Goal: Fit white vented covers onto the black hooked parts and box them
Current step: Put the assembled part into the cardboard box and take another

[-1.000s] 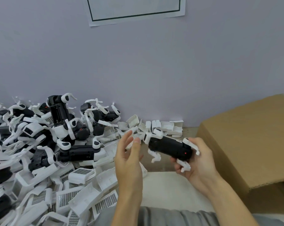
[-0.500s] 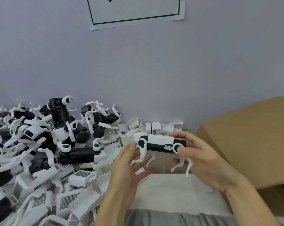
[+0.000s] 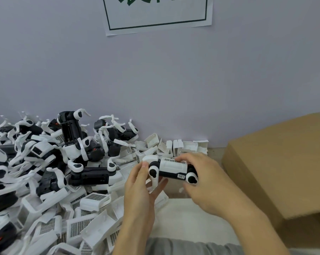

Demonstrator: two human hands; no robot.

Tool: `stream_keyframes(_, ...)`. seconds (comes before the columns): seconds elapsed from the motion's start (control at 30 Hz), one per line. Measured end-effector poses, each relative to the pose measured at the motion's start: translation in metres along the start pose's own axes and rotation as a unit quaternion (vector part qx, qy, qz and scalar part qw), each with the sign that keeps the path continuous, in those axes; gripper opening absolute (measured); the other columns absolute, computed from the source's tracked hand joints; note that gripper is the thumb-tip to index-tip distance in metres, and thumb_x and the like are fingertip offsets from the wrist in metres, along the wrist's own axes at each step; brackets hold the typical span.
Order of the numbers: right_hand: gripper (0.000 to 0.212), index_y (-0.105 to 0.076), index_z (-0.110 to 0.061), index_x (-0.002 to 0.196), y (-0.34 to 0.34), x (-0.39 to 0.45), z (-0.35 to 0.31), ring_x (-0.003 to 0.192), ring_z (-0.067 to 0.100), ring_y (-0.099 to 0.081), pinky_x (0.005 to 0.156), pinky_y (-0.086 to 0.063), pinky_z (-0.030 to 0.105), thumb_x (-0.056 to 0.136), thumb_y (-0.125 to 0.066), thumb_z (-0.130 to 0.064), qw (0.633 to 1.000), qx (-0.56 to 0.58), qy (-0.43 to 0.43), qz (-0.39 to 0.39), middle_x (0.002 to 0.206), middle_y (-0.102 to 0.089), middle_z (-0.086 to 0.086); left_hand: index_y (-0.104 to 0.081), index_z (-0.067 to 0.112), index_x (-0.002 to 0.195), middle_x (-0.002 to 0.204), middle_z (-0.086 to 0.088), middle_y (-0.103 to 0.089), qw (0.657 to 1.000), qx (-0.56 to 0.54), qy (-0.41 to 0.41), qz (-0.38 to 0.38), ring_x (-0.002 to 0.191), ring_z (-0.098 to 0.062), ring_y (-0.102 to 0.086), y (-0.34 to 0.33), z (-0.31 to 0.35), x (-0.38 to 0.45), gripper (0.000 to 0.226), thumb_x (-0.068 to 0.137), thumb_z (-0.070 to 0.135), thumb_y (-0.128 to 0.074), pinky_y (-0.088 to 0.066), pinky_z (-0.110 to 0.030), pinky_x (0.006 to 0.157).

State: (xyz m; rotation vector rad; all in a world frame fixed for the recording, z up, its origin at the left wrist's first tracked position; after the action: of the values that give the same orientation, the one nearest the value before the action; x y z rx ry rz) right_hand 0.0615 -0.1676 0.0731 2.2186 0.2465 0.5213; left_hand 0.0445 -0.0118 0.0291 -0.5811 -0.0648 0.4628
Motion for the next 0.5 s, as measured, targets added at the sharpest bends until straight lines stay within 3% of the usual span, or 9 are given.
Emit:
stream_keyframes(0.07, 0.049, -0.049, -0.044, 0.129, -0.009, 0.001, -0.005, 0.111, 0.005, -0.050, 0.090, -0.048, 0.028, 0.089, -0.066, -0.023, 0.997, -0.056, 0.016, 0.054, 0.121, -0.050, -0.023, -0.071, 0.009, 0.104, 0.104, -0.020, -0.070, 1.000, 0.008, -0.001, 0.010, 0.099, -0.035, -0.065, 0.001, 0.000, 0.001, 0.019, 0.101, 0.022, -0.057, -0.061, -0.035, 0.070)
stream_keyframes(0.17, 0.045, -0.055, -0.043, 0.126, -0.015, 0.000, 0.006, 0.101, 0.005, -0.056, 0.086, -0.049, 0.025, 0.089, -0.070, -0.023, 0.998, -0.031, 0.007, 0.050, 0.112, -0.058, -0.022, -0.076, 0.016, 0.093, 0.095, -0.012, -0.072, 1.000, 0.026, -0.001, 0.004, 0.093, -0.029, -0.067, -0.001, 0.000, 0.002, 0.020, 0.100, 0.024, -0.059, -0.060, -0.033, 0.065)
stream_keyframes(0.27, 0.024, -0.061, -0.037, 0.112, -0.011, -0.001, 0.022, 0.075, 0.004, -0.061, 0.067, -0.051, 0.022, 0.092, -0.066, -0.024, 0.999, 0.013, -0.026, 0.043, 0.090, -0.064, -0.015, -0.078, 0.029, 0.095, 0.091, -0.001, -0.075, 0.998, 0.064, -0.010, -0.018, 0.094, -0.022, -0.069, -0.006, -0.001, 0.000, 0.030, 0.104, 0.032, -0.050, -0.056, -0.036, 0.069)
stream_keyframes(0.37, 0.006, -0.068, -0.025, 0.099, -0.003, -0.003, 0.035, 0.059, 0.006, -0.068, 0.052, -0.049, 0.017, 0.096, -0.064, -0.023, 0.987, 0.126, -0.081, 0.055, 0.079, -0.072, -0.006, -0.075, 0.034, 0.102, 0.105, 0.003, -0.074, 0.993, 0.107, -0.037, -0.020, 0.101, -0.015, -0.067, -0.010, -0.003, -0.002, 0.031, 0.105, 0.034, -0.044, -0.052, -0.033, 0.072)
stream_keyframes(0.43, 0.010, -0.074, -0.018, 0.099, 0.007, -0.003, 0.039, 0.073, 0.017, -0.075, 0.066, -0.058, 0.025, 0.096, -0.064, -0.019, 0.954, 0.260, -0.140, 0.043, 0.086, -0.077, -0.001, -0.074, 0.031, 0.101, 0.106, 0.003, -0.073, 0.991, 0.126, -0.042, -0.009, 0.101, -0.017, -0.065, -0.012, -0.007, -0.003, 0.030, 0.105, 0.030, -0.044, -0.052, -0.033, 0.073)
stream_keyframes(0.5, 0.023, -0.070, -0.003, 0.111, 0.022, -0.002, 0.038, 0.083, 0.033, -0.074, 0.080, -0.060, 0.042, 0.095, -0.062, -0.017, 0.881, 0.437, -0.175, 0.056, 0.100, -0.076, 0.014, -0.073, 0.027, 0.099, 0.102, 0.002, -0.073, 0.990, 0.136, -0.035, -0.006, 0.095, -0.018, -0.064, -0.013, -0.010, -0.005, 0.029, 0.104, 0.026, -0.045, -0.049, -0.034, 0.073)
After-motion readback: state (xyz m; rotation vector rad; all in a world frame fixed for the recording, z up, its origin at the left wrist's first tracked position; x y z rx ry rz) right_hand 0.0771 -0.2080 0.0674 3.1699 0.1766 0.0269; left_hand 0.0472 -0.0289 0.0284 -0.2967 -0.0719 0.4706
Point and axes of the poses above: each hand's wrist, its own x-axis towards the middle knuckle, its own y-axis out of the back of the hand, z = x × y, the point moved 1 cm from there along x, towards the middle knuckle
